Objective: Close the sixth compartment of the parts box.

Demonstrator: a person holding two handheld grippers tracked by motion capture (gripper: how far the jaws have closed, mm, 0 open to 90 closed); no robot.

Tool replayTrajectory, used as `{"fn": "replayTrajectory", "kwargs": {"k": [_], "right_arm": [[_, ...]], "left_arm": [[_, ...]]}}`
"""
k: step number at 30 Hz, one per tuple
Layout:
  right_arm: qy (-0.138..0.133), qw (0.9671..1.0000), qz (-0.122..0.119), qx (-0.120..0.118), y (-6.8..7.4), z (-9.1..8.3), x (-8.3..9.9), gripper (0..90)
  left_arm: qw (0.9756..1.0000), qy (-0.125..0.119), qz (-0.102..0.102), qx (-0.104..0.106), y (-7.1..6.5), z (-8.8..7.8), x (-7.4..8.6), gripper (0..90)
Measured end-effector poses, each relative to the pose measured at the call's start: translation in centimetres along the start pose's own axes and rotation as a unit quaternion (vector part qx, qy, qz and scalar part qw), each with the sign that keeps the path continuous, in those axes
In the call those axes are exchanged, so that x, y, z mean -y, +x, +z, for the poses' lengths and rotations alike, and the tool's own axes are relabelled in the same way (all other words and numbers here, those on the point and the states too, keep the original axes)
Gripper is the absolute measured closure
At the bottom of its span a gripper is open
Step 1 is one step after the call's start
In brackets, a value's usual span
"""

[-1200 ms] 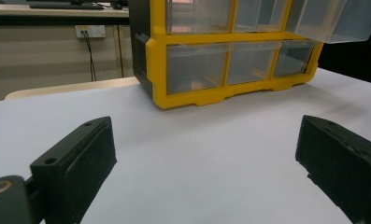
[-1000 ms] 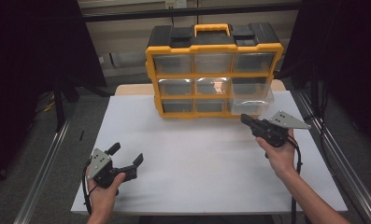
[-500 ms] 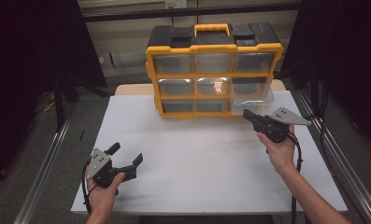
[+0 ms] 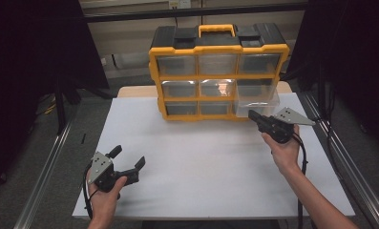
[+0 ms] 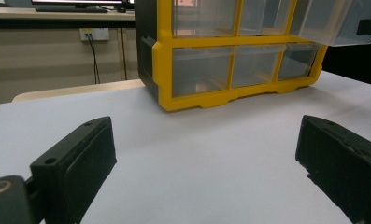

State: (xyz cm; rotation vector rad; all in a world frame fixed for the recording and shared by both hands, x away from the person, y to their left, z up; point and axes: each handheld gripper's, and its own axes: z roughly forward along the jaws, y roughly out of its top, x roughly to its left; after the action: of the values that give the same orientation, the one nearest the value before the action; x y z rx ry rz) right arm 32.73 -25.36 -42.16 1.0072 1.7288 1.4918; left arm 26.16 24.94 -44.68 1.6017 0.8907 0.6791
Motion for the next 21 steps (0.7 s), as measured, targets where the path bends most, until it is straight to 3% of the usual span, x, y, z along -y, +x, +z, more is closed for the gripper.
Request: {"fn": "replayTrajectory", "kwargs": {"k": [21], "right_arm": [[-0.014,0.9998,-0.013,0.008,0.49,0.26,-0.51,90.0]], "left_arm": [[0.9999,-0.007,-0.008,0.0,-0.1,0.04,0.0,5.0]]}}
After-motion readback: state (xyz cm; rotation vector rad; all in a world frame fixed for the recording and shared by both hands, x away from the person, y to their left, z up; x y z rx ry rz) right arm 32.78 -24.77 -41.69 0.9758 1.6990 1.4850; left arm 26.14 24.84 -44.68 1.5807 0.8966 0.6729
